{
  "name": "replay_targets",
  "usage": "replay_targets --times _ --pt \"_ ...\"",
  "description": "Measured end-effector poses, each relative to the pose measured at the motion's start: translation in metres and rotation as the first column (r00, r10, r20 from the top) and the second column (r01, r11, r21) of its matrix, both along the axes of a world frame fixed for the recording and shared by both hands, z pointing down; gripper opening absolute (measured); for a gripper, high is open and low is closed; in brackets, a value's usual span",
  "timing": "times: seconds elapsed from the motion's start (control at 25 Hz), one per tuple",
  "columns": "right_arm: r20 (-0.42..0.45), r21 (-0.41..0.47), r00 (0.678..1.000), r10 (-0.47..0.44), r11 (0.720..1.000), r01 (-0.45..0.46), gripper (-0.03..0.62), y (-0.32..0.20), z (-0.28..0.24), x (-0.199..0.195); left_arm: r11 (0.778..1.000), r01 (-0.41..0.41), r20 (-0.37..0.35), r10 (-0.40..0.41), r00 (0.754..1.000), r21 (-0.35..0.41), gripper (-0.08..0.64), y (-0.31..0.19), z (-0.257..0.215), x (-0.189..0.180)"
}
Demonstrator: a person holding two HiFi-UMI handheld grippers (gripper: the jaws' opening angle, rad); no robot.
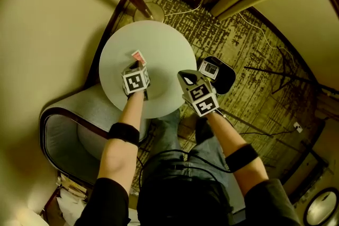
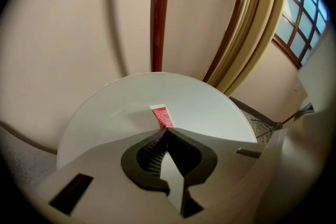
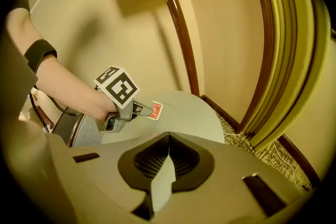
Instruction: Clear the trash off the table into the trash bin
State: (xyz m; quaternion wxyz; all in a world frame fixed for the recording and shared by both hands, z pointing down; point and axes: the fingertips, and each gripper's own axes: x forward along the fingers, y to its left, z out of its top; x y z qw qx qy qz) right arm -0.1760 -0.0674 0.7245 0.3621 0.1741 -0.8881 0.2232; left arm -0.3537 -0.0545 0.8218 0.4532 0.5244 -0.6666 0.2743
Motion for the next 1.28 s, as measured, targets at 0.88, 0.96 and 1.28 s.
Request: replay_targets --times 0.88,0.96,1.28 --pt "0.071 0.126 0.981 -0.182 0.977 0.172 0.002 0.036 -0.164 0.025 0.957 0.003 0.085 -0.029 0.996 0.292 0.0 0.102 -0.25 0.074" --pt "0.07 0.135 0.98 -0.189 0.975 0.178 0.002 0.036 -0.167 0.03 0.951 -0.006 0.123 -0.034 0.992 0.309 0.0 0.112 -0.266 0.076" --pt "0.09 0.142 0.983 -0.158 0.979 0.144 0.002 0.044 -0.181 0.055 0.932 -0.036 0.165 -0.026 0.986 0.36 0.0 0.127 -0.295 0.103"
